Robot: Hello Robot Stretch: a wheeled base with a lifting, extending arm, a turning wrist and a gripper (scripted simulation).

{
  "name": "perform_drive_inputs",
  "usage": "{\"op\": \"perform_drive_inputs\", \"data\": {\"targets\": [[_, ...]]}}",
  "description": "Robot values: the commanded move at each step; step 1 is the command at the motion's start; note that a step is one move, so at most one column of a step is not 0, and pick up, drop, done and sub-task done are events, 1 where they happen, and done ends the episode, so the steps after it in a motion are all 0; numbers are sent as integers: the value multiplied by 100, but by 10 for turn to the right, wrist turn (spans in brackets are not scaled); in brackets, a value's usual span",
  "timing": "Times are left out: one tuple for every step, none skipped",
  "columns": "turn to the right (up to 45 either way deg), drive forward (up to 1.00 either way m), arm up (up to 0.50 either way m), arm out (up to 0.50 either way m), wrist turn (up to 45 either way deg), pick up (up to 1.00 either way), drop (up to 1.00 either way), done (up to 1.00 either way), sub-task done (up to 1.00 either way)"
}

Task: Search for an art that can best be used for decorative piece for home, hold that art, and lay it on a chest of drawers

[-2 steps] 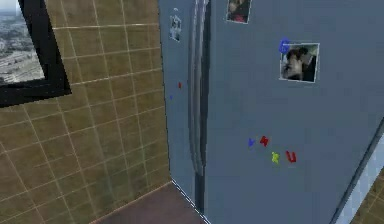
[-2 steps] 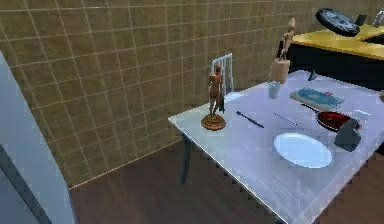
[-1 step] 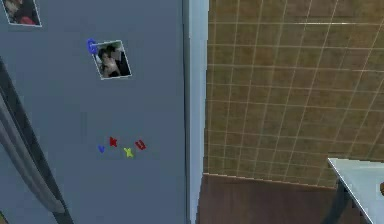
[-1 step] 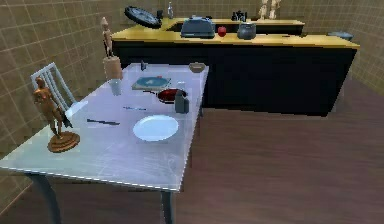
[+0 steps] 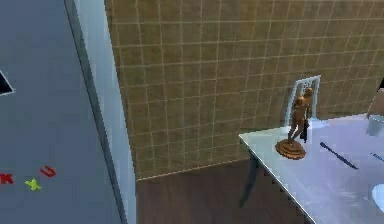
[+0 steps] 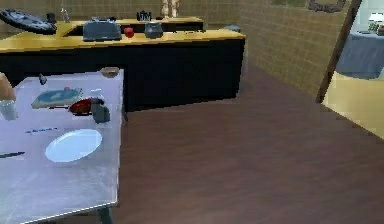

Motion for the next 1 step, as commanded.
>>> {"op": "perform_drive_inputs", "data": {"targets": [[0,90,0,0,0,0,0,0,0]]}}
